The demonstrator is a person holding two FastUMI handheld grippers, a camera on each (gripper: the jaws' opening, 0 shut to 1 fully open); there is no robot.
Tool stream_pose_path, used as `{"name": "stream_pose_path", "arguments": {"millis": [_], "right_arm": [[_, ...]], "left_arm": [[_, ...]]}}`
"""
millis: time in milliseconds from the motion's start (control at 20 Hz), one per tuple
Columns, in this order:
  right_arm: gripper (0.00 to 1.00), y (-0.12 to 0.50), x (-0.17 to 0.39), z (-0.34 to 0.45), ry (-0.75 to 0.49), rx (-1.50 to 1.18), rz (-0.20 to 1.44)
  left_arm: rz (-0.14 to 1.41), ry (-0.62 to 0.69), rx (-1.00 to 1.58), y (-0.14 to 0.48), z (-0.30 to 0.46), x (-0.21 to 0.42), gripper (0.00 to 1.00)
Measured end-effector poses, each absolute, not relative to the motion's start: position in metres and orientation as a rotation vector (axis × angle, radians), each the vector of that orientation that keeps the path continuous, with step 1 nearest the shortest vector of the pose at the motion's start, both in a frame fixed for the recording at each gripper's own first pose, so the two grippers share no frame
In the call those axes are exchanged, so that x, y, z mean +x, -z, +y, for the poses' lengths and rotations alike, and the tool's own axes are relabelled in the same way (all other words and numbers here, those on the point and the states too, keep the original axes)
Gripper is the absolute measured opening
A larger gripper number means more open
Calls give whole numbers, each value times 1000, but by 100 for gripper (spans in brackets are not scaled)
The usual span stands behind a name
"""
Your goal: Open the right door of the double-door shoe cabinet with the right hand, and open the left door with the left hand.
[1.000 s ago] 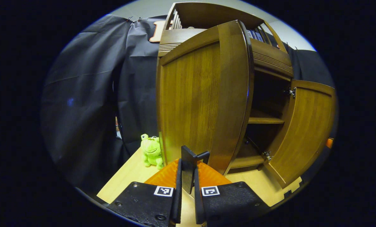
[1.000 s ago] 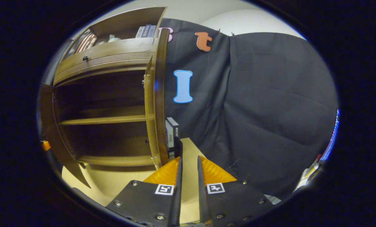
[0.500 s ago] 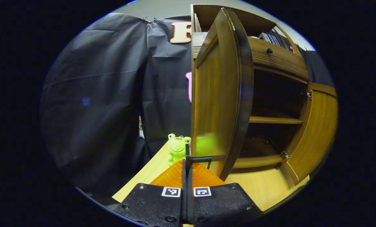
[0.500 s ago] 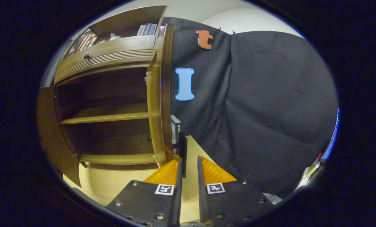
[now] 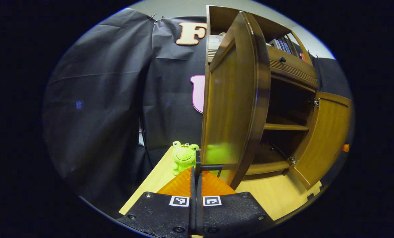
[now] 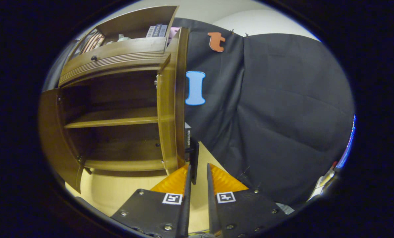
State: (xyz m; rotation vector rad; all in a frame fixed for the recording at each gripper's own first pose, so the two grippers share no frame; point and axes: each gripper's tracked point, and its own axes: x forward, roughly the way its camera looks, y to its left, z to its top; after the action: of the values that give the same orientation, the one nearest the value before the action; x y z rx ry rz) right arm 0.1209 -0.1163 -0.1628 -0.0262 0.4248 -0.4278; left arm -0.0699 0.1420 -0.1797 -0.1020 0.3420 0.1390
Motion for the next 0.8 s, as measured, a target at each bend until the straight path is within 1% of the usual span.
{"name": "stream_pose_path", "arguments": {"millis": [150, 350, 450, 500, 600, 800], "right_arm": [[24, 162, 120, -114, 426, -17, 422], [24, 162, 117, -113, 430, -24, 419], [24, 163, 114, -111, 433, -24, 419], [24, 165, 112, -111, 435, -25, 421], [24, 166, 109, -109, 437, -23, 426], [24, 173, 102, -96, 433, -15, 441]], "left_arm": [[344, -105, -88, 183, 143, -68, 1], [352, -98, -99, 184, 140, -70, 1], [346, -99, -104, 182, 141, -72, 3], [342, -104, -114, 182, 143, -72, 3], [338, -119, -123, 180, 149, -78, 7], [339, -183, -106, 175, 171, -93, 7]]}}
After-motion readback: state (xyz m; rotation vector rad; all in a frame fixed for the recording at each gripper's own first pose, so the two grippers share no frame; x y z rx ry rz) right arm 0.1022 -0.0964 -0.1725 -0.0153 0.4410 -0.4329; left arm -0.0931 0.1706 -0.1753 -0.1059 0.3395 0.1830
